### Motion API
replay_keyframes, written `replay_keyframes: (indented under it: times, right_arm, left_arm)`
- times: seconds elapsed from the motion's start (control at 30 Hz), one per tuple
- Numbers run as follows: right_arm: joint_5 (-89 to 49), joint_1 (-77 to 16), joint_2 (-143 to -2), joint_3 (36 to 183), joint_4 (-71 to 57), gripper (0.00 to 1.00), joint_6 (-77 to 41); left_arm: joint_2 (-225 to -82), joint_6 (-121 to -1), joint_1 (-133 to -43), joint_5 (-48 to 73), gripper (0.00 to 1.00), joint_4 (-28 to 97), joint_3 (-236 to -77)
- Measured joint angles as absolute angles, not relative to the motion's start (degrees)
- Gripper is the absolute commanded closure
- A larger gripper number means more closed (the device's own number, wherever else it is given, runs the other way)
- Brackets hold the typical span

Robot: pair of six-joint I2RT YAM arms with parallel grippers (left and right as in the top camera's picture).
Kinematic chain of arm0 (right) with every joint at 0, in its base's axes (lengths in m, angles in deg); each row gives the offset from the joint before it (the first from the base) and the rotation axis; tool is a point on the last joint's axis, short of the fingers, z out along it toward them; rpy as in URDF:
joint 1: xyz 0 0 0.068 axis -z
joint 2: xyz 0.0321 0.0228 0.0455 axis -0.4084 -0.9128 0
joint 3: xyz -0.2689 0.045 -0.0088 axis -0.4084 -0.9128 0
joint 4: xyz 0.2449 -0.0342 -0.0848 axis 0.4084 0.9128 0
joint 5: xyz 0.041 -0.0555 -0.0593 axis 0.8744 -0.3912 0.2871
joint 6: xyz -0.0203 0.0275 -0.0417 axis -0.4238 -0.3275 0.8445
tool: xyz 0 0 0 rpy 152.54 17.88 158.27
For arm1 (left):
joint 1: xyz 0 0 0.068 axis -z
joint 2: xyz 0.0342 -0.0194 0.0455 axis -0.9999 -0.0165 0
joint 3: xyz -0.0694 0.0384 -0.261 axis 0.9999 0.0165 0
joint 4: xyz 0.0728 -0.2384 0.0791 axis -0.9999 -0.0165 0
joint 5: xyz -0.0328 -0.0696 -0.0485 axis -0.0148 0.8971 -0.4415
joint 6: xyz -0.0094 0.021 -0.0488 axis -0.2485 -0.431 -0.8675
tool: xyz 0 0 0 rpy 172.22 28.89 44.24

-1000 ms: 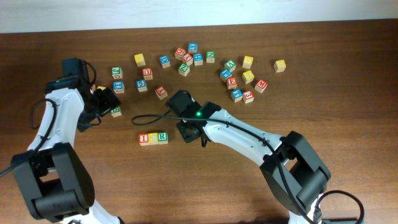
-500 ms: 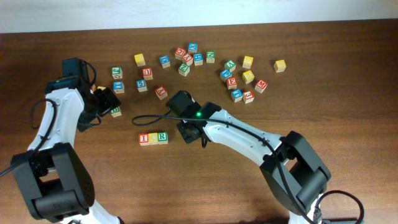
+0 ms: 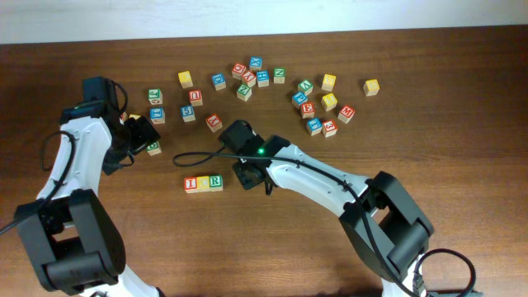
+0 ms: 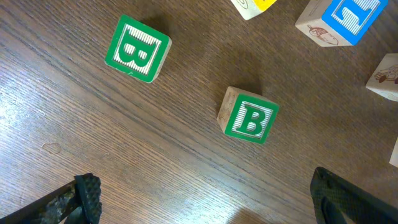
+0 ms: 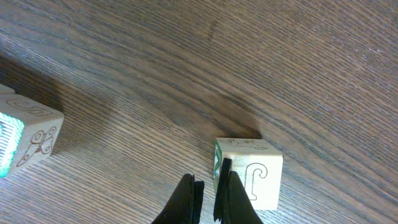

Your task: Spell out ICRA

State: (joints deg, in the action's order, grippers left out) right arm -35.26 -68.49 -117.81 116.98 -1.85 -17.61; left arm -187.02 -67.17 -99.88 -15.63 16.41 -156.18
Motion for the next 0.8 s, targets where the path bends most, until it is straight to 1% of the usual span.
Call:
replay_keyframes:
  times: [0.27, 0.47, 0.8]
  right_arm:
    - [-30.6, -70.7, -121.2, 116.4, -2.3, 0.96, -19.6]
    - [-30.2, -70.7, -121.2, 116.7, -1.7, 0.96, -20.6]
    - [-29.4, -70.4, -119.8, 119.6, 10.8, 0.96, -24.0]
  left_arm:
    - [-187.0, -67.2, -99.9, -15.6, 0.01, 16.4, -156.2]
    - [-187.0, -67.2, -99.9, -15.6, 0.01, 16.4, -156.2]
    - [-187.0, -67.2, -99.9, -15.6, 0.01, 16.4, -156.2]
